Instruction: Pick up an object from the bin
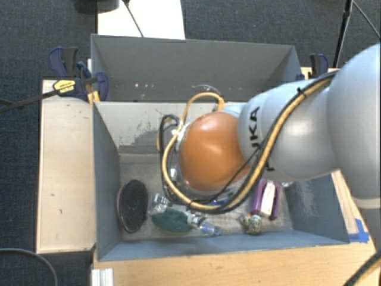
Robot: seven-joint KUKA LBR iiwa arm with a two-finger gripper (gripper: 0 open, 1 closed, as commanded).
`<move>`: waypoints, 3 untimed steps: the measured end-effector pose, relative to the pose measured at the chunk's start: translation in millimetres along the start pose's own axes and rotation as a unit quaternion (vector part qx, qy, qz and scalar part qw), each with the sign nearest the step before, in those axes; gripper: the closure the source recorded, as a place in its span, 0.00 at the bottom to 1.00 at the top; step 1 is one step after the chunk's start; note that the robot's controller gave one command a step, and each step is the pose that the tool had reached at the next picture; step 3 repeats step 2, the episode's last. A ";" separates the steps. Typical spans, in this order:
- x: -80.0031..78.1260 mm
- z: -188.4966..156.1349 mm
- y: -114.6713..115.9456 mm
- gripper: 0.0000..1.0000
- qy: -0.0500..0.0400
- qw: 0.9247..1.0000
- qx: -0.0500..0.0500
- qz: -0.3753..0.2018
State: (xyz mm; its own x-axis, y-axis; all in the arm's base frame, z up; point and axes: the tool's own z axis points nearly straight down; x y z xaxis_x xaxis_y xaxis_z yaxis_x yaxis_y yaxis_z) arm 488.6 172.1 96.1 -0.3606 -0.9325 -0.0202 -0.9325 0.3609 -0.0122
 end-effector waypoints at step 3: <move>3.1 -29.8 -3.3 1.00 0.007 1.000 -0.004 0.006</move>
Offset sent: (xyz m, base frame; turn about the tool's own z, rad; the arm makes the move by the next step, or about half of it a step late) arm 0.0000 0.0000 0.0000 0.0000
